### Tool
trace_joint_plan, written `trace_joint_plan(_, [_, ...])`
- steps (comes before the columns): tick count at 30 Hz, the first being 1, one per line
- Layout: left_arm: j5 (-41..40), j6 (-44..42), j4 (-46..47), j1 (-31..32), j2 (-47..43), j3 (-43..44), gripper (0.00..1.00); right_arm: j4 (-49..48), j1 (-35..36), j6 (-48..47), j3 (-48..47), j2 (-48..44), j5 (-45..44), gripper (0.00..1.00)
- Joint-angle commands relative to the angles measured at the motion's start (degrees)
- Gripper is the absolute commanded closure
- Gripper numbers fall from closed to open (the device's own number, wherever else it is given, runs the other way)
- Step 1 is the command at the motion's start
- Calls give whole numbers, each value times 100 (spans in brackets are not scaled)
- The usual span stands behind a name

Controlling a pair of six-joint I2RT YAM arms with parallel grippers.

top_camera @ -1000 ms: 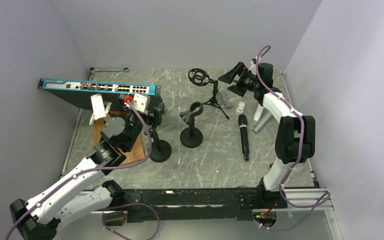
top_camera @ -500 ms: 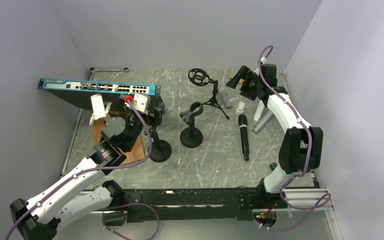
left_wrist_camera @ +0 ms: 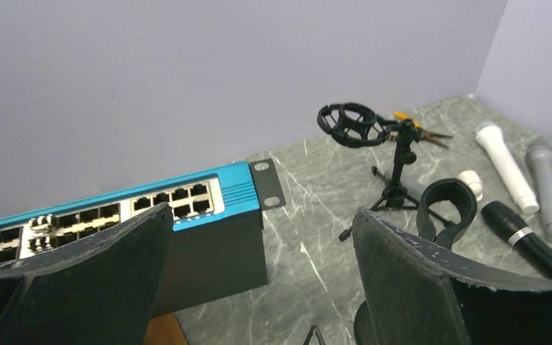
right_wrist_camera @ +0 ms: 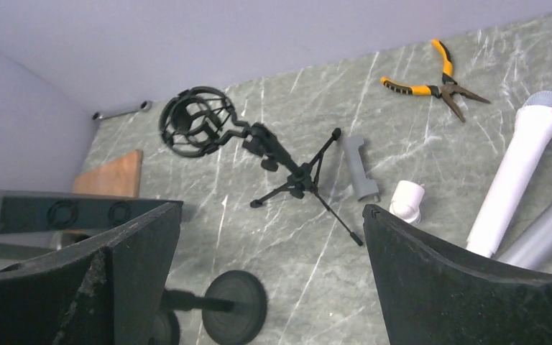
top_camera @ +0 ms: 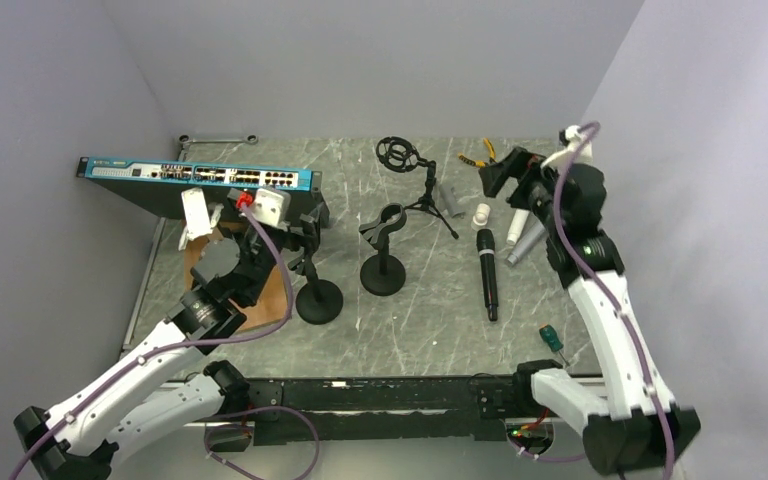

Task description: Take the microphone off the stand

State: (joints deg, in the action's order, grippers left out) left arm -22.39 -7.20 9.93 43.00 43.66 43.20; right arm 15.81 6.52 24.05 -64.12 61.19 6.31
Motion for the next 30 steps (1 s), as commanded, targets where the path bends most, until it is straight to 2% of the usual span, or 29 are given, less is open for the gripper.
trace_joint_plan(1, [74, 388, 168, 22, -362, 429, 2, -650, 31, -110, 698, -1246, 190, 0])
trace_joint_plan(8, [453, 1126, -577, 23, -1109, 878, 1, -187, 29, -280, 856, -2493, -128, 0])
trace_joint_plan(15, [876, 1414, -838, 19, -2305, 562, 1, 215, 26, -89, 1030, -3073, -178, 0])
trace_joint_plan(22, [1119, 1496, -1359, 19, -3197, 642, 1, 710, 30, 181, 1207, -3581, -264, 0])
trace_joint_plan(30, [1131, 1530, -1653, 20, -3510, 777, 1, 1108, 33, 292, 1130, -4276, -337, 0])
